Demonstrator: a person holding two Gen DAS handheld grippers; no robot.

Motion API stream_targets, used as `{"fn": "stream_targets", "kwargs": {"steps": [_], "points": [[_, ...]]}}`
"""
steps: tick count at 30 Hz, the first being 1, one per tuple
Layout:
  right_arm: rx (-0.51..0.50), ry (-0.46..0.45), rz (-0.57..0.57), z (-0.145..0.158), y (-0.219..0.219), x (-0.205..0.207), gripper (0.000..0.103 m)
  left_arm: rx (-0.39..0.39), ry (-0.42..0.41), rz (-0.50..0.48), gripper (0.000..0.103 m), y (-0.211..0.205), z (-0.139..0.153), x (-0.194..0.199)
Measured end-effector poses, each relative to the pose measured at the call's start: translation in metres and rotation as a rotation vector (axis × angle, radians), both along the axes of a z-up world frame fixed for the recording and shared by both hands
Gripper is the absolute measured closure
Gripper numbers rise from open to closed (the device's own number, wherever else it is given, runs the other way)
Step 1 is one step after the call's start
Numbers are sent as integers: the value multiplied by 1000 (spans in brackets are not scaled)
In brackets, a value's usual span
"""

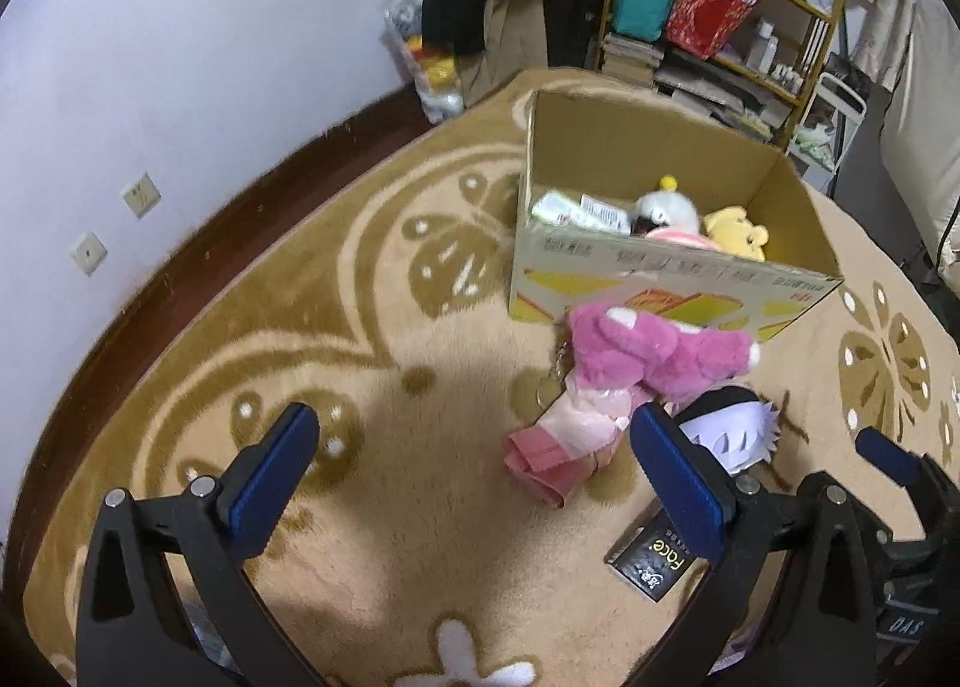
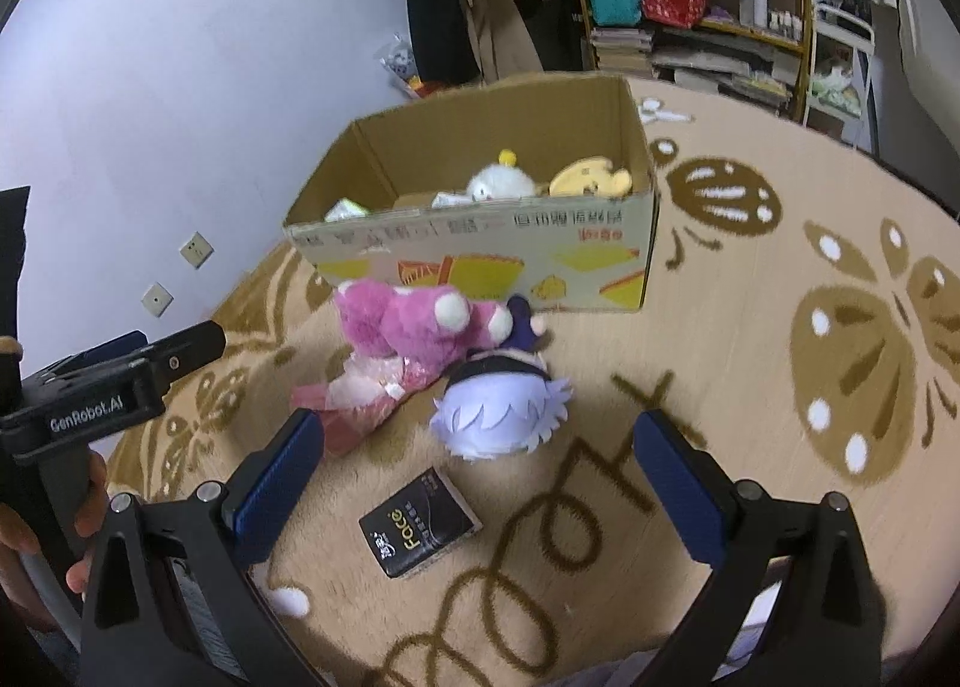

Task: Organize soft objects
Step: 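Lower both tools toward the pink bundle and black tissue pack on the rug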

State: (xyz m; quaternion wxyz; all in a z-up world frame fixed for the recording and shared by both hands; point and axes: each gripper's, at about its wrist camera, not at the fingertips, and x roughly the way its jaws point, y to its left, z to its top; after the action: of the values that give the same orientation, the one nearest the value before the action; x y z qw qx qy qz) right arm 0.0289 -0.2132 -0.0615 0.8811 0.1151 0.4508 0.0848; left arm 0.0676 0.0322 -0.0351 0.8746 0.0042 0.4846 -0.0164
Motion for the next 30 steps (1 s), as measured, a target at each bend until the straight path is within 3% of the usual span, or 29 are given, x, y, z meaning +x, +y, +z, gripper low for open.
{"fn": "stream_targets", "kwargs": {"steps": [9, 13, 30], "points": [[18, 91, 28, -24, 11, 6, 1, 4, 84, -68, 1, -14, -22, 12], [19, 135, 52, -36, 19, 10, 7, -8, 123, -90, 1, -19, -32, 18], [41, 291, 117, -83, 51, 24, 7, -4, 291, -164, 1, -40, -86, 41]]}}
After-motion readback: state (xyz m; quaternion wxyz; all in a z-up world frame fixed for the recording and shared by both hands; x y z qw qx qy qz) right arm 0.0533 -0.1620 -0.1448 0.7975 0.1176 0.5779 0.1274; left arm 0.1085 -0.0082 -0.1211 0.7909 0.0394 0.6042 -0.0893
